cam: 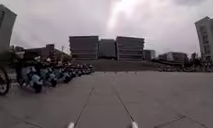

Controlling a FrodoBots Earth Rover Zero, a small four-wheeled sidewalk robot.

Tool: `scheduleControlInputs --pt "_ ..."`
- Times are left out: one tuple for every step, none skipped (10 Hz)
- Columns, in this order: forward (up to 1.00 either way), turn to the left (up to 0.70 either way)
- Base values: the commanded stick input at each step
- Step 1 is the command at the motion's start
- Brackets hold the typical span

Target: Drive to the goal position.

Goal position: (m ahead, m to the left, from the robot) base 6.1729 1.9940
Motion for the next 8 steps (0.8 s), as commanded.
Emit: scheduleControlInputs --pt "0.7 0.0" --pt "0.7 0.0" --pt "0.7 0.0" --pt "0.7 0.0" --pt "0.7 0.0" --pt "0.7 0.0" --pt "0.7 0.0" --pt "0.7 0.0"
